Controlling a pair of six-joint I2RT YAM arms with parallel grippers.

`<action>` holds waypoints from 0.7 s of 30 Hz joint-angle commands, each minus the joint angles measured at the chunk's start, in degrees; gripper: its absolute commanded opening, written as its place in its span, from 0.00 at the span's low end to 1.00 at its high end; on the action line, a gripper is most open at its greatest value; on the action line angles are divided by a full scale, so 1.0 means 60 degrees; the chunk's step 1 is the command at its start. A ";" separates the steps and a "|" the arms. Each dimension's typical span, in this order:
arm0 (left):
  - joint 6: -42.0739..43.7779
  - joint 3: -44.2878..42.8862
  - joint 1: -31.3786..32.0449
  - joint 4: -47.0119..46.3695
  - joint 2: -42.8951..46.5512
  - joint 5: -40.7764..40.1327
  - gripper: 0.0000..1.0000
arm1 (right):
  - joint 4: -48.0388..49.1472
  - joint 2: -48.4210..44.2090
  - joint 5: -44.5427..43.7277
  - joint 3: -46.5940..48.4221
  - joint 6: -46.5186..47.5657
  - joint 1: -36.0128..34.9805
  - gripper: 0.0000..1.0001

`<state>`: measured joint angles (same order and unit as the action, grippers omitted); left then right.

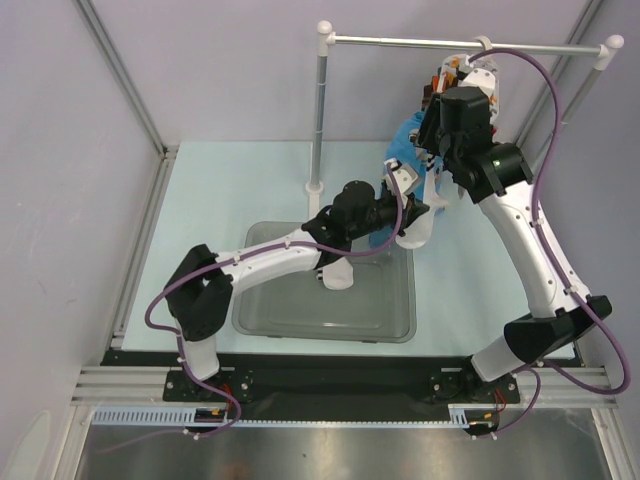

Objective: Remove the socks clipped to the hanger

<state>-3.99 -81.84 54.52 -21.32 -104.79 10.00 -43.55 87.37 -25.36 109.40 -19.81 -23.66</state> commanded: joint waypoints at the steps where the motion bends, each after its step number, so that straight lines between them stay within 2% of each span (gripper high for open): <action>1: 0.0357 -0.0085 0.0112 -0.0123 0.0473 -0.0275 0.00 | -0.0022 0.0129 -0.0707 0.0545 0.0241 -0.0128 0.54; 7: 0.0401 -0.0085 0.0156 -0.0123 0.0473 -0.0319 0.00 | -0.0109 0.0540 -0.1702 0.0808 0.0460 -0.0319 0.52; 12: 0.0445 -0.0158 0.0200 -0.0094 0.0430 -0.0304 0.00 | 0.0065 0.0745 -0.1924 0.0853 0.0621 -0.0363 0.47; 15: 0.0445 -0.0246 0.0215 -0.0021 0.0342 -0.0304 0.00 | 0.0183 0.0716 -0.1998 0.0809 0.0695 -0.0378 0.37; 16: 0.0445 -0.0275 0.0215 0.0008 0.0327 -0.0290 0.00 | 0.0241 0.0702 -0.1998 0.0765 0.0738 -0.0378 0.28; 18: 0.0460 -0.0319 0.0215 0.0052 0.0298 -0.0304 0.00 | 0.0344 0.0614 -0.1925 0.0678 0.0782 -0.0392 0.17; 19: 0.0460 -0.0334 0.0215 0.0067 0.0283 -0.0304 0.00 | 0.0431 0.0570 -0.1867 0.0633 0.0841 -0.0393 0.05; 21: 0.0460 -0.0363 0.0215 0.0125 0.0268 -0.0319 0.00 | 0.0476 0.0511 -0.1721 0.0545 0.0856 -0.0407 0.00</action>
<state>-2.50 -81.87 55.24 -20.10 -104.81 8.51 -43.40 92.14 -35.29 112.31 -15.62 -25.74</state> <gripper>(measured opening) 0.011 0.073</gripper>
